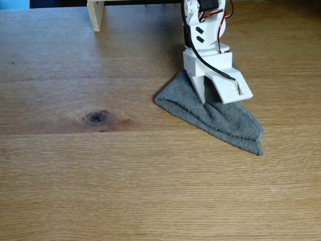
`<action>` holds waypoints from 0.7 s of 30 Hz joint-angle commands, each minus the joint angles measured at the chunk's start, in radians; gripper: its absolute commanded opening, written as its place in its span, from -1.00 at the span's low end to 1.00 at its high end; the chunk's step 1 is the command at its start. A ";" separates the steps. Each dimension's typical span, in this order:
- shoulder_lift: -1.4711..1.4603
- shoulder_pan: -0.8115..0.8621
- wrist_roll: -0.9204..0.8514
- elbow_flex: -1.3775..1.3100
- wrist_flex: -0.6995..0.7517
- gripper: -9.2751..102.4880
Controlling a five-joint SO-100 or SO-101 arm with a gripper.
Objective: Clean the area in front of the robot
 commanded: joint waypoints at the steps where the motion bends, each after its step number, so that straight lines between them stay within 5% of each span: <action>1: -0.133 -0.097 0.000 -0.379 -0.012 -0.84; 10: -0.334 -0.152 0.000 -0.850 -0.031 -0.84; 21: -0.252 -0.210 0.061 -0.908 -0.025 -0.84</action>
